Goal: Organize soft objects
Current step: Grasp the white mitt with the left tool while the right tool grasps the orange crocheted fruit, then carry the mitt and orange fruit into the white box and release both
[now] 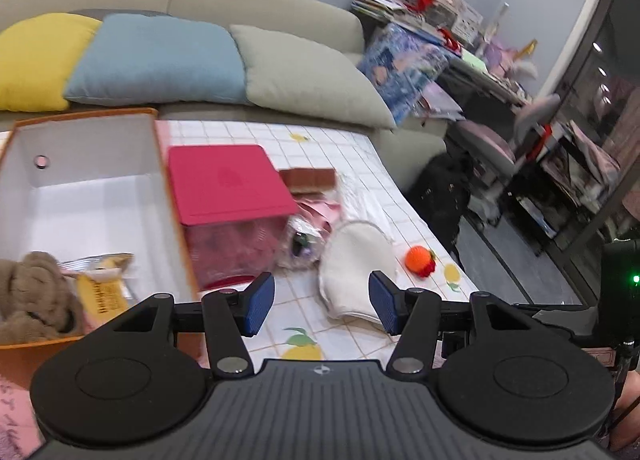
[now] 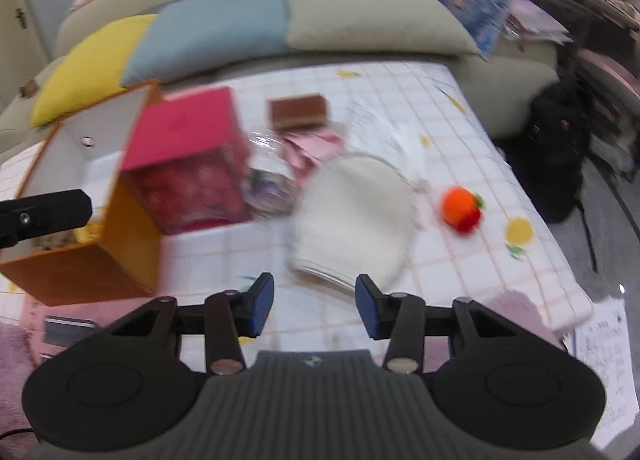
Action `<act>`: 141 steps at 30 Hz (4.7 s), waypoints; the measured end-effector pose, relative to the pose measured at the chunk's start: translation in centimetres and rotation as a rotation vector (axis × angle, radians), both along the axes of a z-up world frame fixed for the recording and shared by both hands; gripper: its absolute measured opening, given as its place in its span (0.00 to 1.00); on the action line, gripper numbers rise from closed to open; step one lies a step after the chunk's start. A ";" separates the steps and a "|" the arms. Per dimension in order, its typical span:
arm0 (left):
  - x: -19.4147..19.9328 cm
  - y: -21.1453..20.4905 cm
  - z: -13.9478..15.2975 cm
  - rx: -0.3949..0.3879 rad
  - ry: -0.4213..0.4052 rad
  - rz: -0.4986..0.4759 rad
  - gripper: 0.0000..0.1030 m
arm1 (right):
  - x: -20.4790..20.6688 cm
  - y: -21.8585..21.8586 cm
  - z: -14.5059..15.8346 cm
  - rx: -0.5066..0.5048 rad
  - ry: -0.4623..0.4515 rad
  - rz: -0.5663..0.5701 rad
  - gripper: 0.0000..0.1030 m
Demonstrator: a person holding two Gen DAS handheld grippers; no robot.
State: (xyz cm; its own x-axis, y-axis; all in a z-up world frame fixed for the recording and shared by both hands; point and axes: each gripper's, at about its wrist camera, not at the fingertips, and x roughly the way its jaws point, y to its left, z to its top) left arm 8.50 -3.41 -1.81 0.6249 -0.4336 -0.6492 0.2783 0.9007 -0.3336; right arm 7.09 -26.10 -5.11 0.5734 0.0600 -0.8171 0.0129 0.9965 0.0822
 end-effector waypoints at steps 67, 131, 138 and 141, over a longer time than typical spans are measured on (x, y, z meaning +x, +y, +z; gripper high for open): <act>2.6 -8.2 -3.5 0.097 0.072 -0.173 0.08 | 4.9 -7.5 -3.9 0.018 0.121 0.067 0.44; 1.4 14.4 -0.8 0.387 0.093 0.222 0.72 | 11.9 27.4 -4.3 -0.461 0.208 0.917 0.45; 0.9 14.1 0.2 0.327 0.027 0.237 0.72 | 11.8 27.2 -3.8 -0.456 0.208 0.916 0.46; 0.5 13.9 0.6 0.312 -0.009 0.247 0.72 | 11.4 26.9 -3.0 -0.447 0.182 0.921 0.59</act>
